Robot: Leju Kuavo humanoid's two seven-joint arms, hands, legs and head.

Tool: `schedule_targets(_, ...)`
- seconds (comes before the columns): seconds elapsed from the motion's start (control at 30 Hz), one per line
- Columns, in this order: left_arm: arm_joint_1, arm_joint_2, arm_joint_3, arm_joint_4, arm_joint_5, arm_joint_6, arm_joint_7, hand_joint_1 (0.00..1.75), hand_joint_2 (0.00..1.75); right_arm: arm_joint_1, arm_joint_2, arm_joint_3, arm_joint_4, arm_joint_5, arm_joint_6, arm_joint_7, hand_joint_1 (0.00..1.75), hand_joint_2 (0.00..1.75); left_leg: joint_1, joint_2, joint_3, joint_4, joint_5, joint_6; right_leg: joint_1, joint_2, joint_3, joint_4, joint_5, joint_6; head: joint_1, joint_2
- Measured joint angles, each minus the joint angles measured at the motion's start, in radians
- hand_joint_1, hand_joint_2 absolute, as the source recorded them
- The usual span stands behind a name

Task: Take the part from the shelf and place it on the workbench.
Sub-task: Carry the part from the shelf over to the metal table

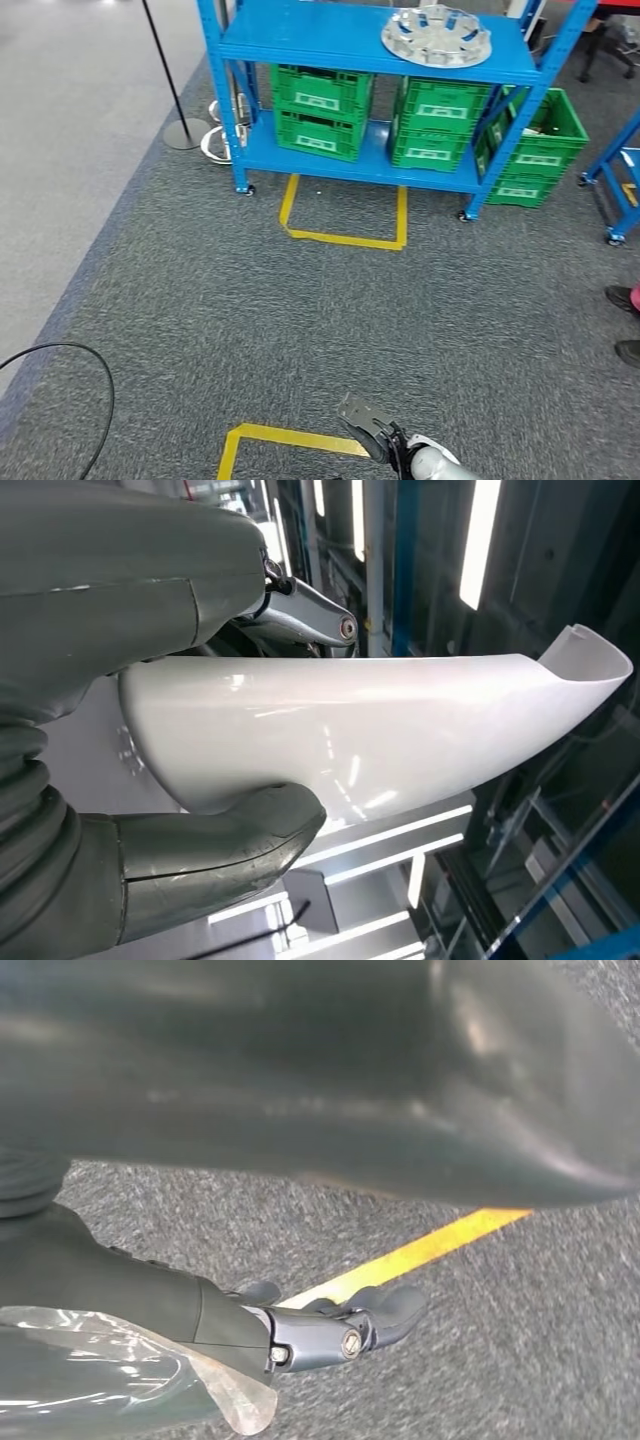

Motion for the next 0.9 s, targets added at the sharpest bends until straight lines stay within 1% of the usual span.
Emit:
schedule_targets(0.03,0.000,0.000,0.000,0.000,0.000,0.001,0.000,1.75,1.75,0.000,0.000,0.000,0.000,0.000,0.000,0.001,0.00,0.00,-0.001,-0.014,-0.001,0.000,0.002,-0.001,0.000,0.006,0.022,-0.050,0.036,-0.004,0.000,0.000)
schedule_targets(0.07,0.000,0.000,0.001,0.000,0.000,0.002,0.000,1.75,1.75,0.000,0.000,-0.001,0.000,0.000,0.000,0.002,0.00,0.00,0.000,-0.027,-0.001,0.000,0.004,-0.003,0.000,0.025,0.056,-0.124,0.075,-0.011,0.000,0.000)
schedule_targets(0.1,0.000,0.000,0.001,0.000,0.000,0.003,0.000,1.75,1.75,-0.001,-0.001,-0.002,0.000,0.000,-0.001,0.003,0.00,0.00,-0.001,-0.038,-0.003,0.001,0.006,-0.007,-0.001,0.053,0.088,-0.193,0.102,-0.018,-0.001,0.000)
schedule_targets(0.13,-0.001,0.000,0.001,0.000,0.000,0.004,0.000,1.75,1.75,-0.002,-0.001,-0.002,0.000,0.000,-0.001,0.004,0.00,0.00,0.001,-0.049,-0.006,0.002,0.009,-0.011,-0.002,0.077,0.113,-0.244,0.118,-0.023,-0.001,0.000)
schedule_targets(0.17,-0.001,-0.001,0.001,-0.001,0.000,0.005,0.000,1.75,1.75,-0.001,-0.002,-0.003,0.000,0.000,-0.001,0.006,0.00,0.00,0.004,-0.060,-0.010,0.002,0.013,-0.017,-0.001,0.094,0.127,-0.270,0.122,-0.026,-0.001,0.000)
schedule_targets(0.2,0.000,0.000,0.002,-0.002,0.000,0.006,0.000,1.75,1.75,0.000,-0.002,-0.004,0.000,-0.001,-0.002,0.007,0.00,0.00,0.007,-0.072,-0.015,0.001,0.018,-0.024,0.001,0.095,0.131,-0.276,0.121,-0.028,-0.001,0.000)
schedule_targets(0.23,0.003,0.000,0.003,-0.004,0.000,0.007,0.000,1.75,1.75,0.000,-0.002,-0.004,0.000,-0.001,-0.002,0.008,0.00,0.00,0.010,-0.084,-0.017,-0.002,0.023,-0.032,0.003,0.084,0.135,-0.278,0.123,-0.029,0.000,0.000)
schedule_targets(0.27,0.006,0.001,0.005,-0.006,0.000,0.008,0.000,1.75,1.75,0.001,-0.002,-0.005,-0.001,-0.003,-0.004,0.009,0.00,0.00,0.012,-0.086,-0.019,-0.003,0.026,-0.037,0.002,0.073,0.136,-0.282,0.128,-0.033,0.000,0.000)
schedule_targets(0.3,0.008,0.002,0.007,-0.010,-0.001,0.010,0.000,1.75,1.75,0.002,-0.003,-0.006,-0.003,-0.005,-0.006,0.009,0.00,0.00,0.010,-0.071,-0.023,0.003,0.021,-0.042,0.000,0.060,0.139,-0.288,0.134,-0.037,-0.002,0.000)
schedule_targets(0.33,0.007,0.002,0.008,-0.013,-0.001,0.012,0.002,1.75,1.75,0.005,-0.003,-0.007,-0.004,-0.008,-0.009,0.010,0.00,0.00,0.007,-0.044,-0.035,0.027,0.003,-0.047,-0.003,0.046,0.142,-0.294,0.139,-0.041,-0.004,0.000)
schedule_targets(0.37,0.006,0.002,0.009,-0.016,-0.001,0.014,0.004,1.75,1.75,0.009,-0.004,-0.008,-0.005,-0.011,-0.012,0.010,0.00,0.00,0.006,-0.010,-0.053,0.073,-0.026,-0.051,-0.005,0.030,0.144,-0.298,0.142,-0.044,-0.006,0.000)
schedule_targets(0.4,0.005,0.001,0.009,-0.018,-0.001,0.017,0.007,1.75,1.75,0.015,-0.005,-0.008,-0.006,-0.013,-0.015,0.011,0.00,0.00,0.006,0.018,-0.079,0.135,-0.061,-0.056,-0.005,0.016,0.144,-0.299,0.142,-0.046,-0.008,0.000)
schedule_targets(0.43,0.005,-0.001,0.009,-0.019,-0.001,0.019,0.010,1.75,1.75,0.022,-0.006,-0.009,-0.007,-0.016,-0.018,0.012,0.00,0.00,0.009,0.032,-0.106,0.202,-0.093,-0.062,-0.005,0.000,0.144,-0.299,0.142,-0.047,-0.009,0.000)
schedule_targets(0.47,0.007,-0.003,0.008,-0.019,-0.001,0.021,0.012,1.75,1.75,0.029,-0.007,-0.009,-0.008,-0.018,-0.021,0.013,0.00,0.00,0.012,0.038,-0.123,0.249,-0.110,-0.066,-0.005,-0.016,0.144,-0.299,0.141,-0.046,-0.009,0.000)
schedule_targets(0.5,0.008,-0.005,0.008,-0.020,-0.001,0.023,0.012,1.75,1.75,0.036,-0.008,-0.008,-0.010,-0.020,-0.023,0.014,0.00,0.00,0.015,0.041,-0.126,0.265,-0.110,-0.069,-0.005,-0.031,0.144,-0.298,0.139,-0.045,-0.009,0.000)
schedule_targets(0.53,0.009,-0.006,0.008,-0.022,-0.001,0.025,0.013,1.75,1.75,0.042,-0.009,-0.008,-0.012,-0.021,-0.025,0.015,0.00,0.00,0.017,0.045,-0.109,0.241,-0.093,-0.072,-0.005,-0.045,0.145,-0.298,0.137,-0.042,-0.009,0.000)
schedule_targets(0.57,0.009,-0.007,0.009,-0.024,-0.001,0.026,0.013,1.75,1.75,0.045,-0.009,-0.008,-0.014,-0.022,-0.026,0.015,0.00,0.00,0.019,0.055,-0.073,0.181,-0.063,-0.073,-0.006,-0.058,0.146,-0.296,0.134,-0.039,-0.009,0.000)
schedule_targets(0.6,0.009,-0.007,0.009,-0.028,-0.002,0.026,0.013,1.75,1.75,0.046,-0.010,-0.008,-0.017,-0.023,-0.026,0.015,0.00,0.00,0.017,0.075,-0.034,0.112,-0.041,-0.071,-0.005,-0.069,0.148,-0.294,0.131,-0.034,-0.009,0.000)
schedule_targets(0.63,0.009,-0.007,0.009,-0.031,-0.003,0.027,0.013,1.75,1.75,0.047,-0.011,-0.008,-0.020,-0.023,-0.027,0.015,0.00,0.00,0.014,0.091,-0.002,0.054,-0.025,-0.065,-0.003,-0.079,0.149,-0.292,0.126,-0.028,-0.009,0.000)
schedule_targets(0.67,0.009,-0.008,0.009,-0.034,-0.003,0.027,0.013,1.75,1.75,0.047,-0.013,-0.009,-0.023,-0.024,-0.028,0.016,0.00,0.00,0.010,0.101,0.017,0.017,-0.018,-0.057,-0.001,-0.088,0.151,-0.291,0.123,-0.022,-0.009,0.000)
schedule_targets(0.7,0.010,-0.008,0.009,-0.035,-0.004,0.029,0.013,1.75,1.75,0.047,-0.015,-0.009,-0.025,-0.025,-0.028,0.016,0.00,0.00,0.006,0.104,0.021,0.006,-0.022,-0.047,0.002,-0.096,0.152,-0.290,0.120,-0.017,-0.009,0.000)
schedule_targets(0.77,0.011,-0.008,0.010,-0.039,-0.004,0.032,0.013,1.75,1.75,0.047,-0.016,-0.009,-0.031,-0.026,-0.029,0.018,0.00,0.00,0.005,0.083,0.017,0.006,-0.020,-0.030,0.002,-0.112,0.156,-0.293,0.116,-0.007,-0.008,0.000)
schedule_targets(0.8,0.011,-0.008,0.011,-0.041,-0.004,0.033,0.013,1.75,1.75,0.047,-0.017,-0.009,-0.033,-0.026,-0.029,0.018,0.00,0.00,0.006,0.074,0.017,0.004,-0.019,-0.024,0.000,-0.106,0.154,-0.288,0.109,-0.001,-0.008,0.000)
schedule_targets(0.83,0.009,-0.008,0.012,-0.045,-0.004,0.033,0.013,1.75,1.75,0.046,-0.018,-0.009,-0.036,-0.026,-0.029,0.019,0.00,0.00,0.007,0.064,0.017,0.002,-0.018,-0.017,-0.002,-0.088,0.145,-0.268,0.092,0.003,-0.007,0.000)
schedule_targets(0.87,0.008,-0.008,0.012,-0.048,-0.004,0.033,0.013,1.75,1.75,0.047,-0.020,-0.009,-0.038,-0.026,-0.030,0.019,0.00,0.00,0.009,0.056,0.017,0.000,-0.016,-0.011,-0.004,-0.062,0.125,-0.225,0.067,0.006,-0.005,0.000)
schedule_targets(0.9,0.007,-0.009,0.012,-0.051,-0.004,0.033,0.013,1.75,1.75,0.047,-0.021,-0.009,-0.039,-0.026,-0.030,0.019,0.00,0.00,0.009,0.047,0.017,0.000,-0.016,-0.006,-0.006,-0.033,0.093,-0.160,0.034,0.007,-0.004,0.000)
